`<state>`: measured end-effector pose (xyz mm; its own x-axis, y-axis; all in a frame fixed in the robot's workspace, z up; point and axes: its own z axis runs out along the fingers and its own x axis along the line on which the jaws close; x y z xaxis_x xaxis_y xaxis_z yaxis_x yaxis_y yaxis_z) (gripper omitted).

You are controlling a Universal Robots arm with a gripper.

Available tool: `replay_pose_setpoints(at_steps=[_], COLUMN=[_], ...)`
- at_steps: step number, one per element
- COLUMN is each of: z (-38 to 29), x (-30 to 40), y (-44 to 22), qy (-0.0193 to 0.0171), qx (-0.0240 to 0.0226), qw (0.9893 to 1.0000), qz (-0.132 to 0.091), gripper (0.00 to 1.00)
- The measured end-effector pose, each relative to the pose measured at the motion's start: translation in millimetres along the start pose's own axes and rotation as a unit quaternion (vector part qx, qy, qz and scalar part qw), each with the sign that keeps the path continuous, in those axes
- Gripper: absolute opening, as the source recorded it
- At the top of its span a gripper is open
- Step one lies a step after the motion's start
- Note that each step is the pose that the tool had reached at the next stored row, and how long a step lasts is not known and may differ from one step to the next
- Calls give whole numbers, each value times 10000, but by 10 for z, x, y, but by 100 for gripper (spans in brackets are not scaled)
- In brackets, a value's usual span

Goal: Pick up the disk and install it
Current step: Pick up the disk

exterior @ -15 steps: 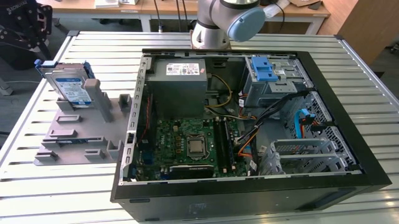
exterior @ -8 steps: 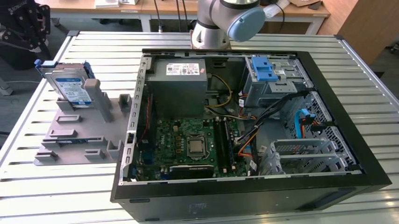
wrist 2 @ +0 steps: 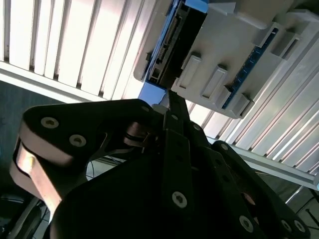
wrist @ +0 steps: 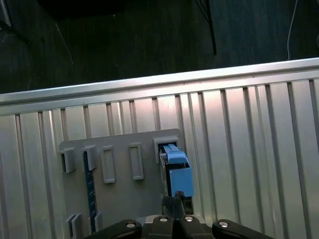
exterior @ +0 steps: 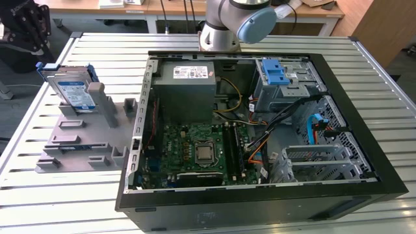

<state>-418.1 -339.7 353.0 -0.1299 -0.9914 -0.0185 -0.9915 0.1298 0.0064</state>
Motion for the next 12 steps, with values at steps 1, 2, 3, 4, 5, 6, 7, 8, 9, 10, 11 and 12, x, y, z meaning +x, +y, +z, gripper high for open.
replay_pose_setpoints(at_steps=[1, 2, 3, 4, 5, 6, 7, 8, 9, 10, 11, 12], z=[1, 1, 1, 2, 1, 1, 2, 3, 6, 9, 13, 18], x=[0, 0, 0, 0, 0, 0, 0, 0, 1, 1, -1, 0], y=[0, 0, 0, 0, 0, 0, 0, 1, 4, 8, 14, 25], qy=[0, 0, 0, 0, 0, 0, 0, 0, 0, 0, 0, 1], qx=[0, 0, -1, 0, 0, 0, 0, -1, -1, -3, -4, -5], qw=[10000, 10000, 10000, 10000, 10000, 10000, 10000, 10000, 10000, 10000, 10000, 10000], qz=[-9, -9, -9, -9, -9, -9, -9, -9, -9, -10, -20, -49], gripper=[11, 11, 11, 11, 17, 17, 24, 24, 29, 35, 35, 41])
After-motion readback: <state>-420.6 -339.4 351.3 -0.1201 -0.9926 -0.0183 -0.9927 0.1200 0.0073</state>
